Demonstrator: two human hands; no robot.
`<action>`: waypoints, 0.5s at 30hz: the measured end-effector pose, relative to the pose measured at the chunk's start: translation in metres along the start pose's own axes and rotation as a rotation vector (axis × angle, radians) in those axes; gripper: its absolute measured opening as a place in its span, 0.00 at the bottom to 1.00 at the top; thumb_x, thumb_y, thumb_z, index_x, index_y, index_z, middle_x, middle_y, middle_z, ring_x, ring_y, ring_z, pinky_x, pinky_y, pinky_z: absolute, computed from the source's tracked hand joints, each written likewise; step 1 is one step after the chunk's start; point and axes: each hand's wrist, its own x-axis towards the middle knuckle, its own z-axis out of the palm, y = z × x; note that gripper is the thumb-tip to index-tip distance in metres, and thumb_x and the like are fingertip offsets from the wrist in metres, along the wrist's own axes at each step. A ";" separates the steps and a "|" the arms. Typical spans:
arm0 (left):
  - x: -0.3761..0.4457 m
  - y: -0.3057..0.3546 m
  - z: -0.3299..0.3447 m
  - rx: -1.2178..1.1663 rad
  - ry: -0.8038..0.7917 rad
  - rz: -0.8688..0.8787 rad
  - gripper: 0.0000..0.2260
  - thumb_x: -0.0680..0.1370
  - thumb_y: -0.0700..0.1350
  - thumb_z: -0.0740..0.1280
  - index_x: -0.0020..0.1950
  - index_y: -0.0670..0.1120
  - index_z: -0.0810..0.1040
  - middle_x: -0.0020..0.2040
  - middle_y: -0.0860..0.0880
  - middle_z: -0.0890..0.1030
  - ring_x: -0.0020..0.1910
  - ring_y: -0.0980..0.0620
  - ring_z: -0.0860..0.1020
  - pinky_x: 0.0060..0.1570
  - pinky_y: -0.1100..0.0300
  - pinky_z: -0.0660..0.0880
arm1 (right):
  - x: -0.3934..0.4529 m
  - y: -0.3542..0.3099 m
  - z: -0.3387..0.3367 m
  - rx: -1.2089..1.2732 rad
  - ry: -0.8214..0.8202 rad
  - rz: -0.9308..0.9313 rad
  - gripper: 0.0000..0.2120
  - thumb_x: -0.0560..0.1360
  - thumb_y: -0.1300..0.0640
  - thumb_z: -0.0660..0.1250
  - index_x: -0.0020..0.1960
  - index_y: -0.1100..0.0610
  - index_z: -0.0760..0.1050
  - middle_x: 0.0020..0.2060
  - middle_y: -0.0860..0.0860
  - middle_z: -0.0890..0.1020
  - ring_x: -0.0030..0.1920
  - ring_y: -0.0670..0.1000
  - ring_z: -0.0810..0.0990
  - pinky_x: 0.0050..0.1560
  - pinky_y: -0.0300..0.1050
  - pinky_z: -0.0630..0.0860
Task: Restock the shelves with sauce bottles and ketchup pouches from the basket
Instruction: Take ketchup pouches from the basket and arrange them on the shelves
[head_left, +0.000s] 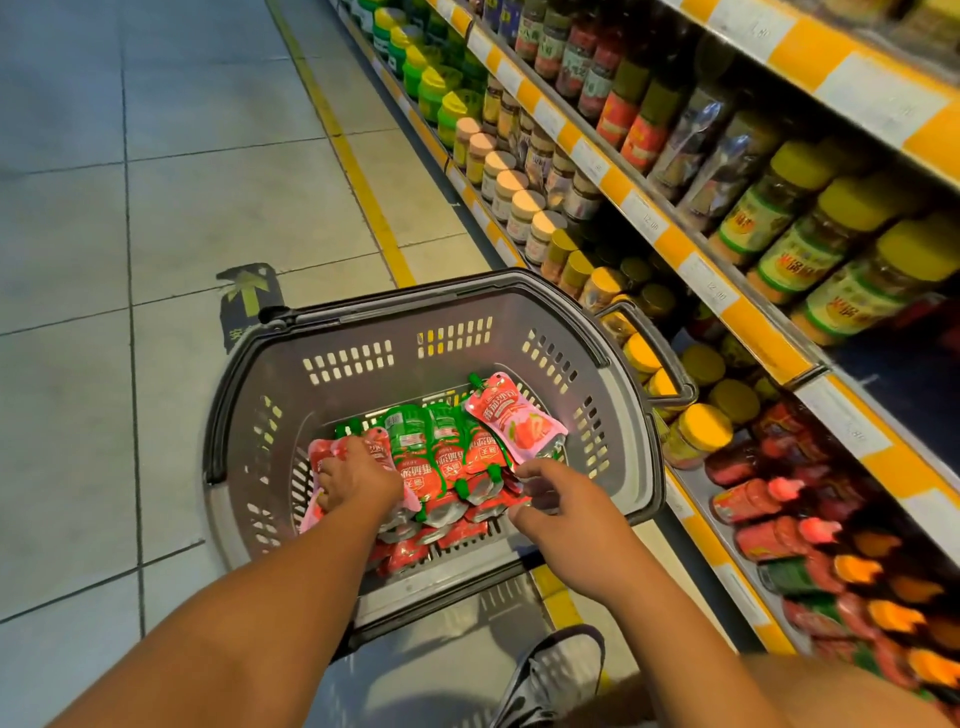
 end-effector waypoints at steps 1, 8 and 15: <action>-0.001 0.000 0.001 -0.040 0.009 -0.010 0.37 0.68 0.43 0.80 0.72 0.52 0.65 0.72 0.36 0.65 0.72 0.34 0.66 0.67 0.38 0.69 | 0.000 0.000 0.000 0.000 0.001 -0.002 0.19 0.79 0.52 0.71 0.69 0.46 0.74 0.60 0.45 0.79 0.60 0.46 0.78 0.63 0.49 0.77; 0.007 -0.008 -0.002 -0.369 0.043 -0.031 0.23 0.73 0.36 0.72 0.63 0.52 0.71 0.65 0.41 0.73 0.58 0.34 0.78 0.58 0.42 0.79 | 0.003 -0.001 0.000 -0.015 -0.003 -0.012 0.19 0.78 0.53 0.71 0.69 0.47 0.75 0.58 0.45 0.78 0.58 0.46 0.78 0.61 0.46 0.76; -0.001 -0.005 -0.003 -0.566 0.066 -0.023 0.14 0.74 0.28 0.63 0.53 0.45 0.73 0.46 0.46 0.74 0.50 0.40 0.76 0.54 0.46 0.79 | 0.004 -0.002 0.001 0.004 -0.011 -0.013 0.17 0.78 0.53 0.70 0.66 0.47 0.75 0.53 0.45 0.79 0.53 0.47 0.79 0.56 0.47 0.78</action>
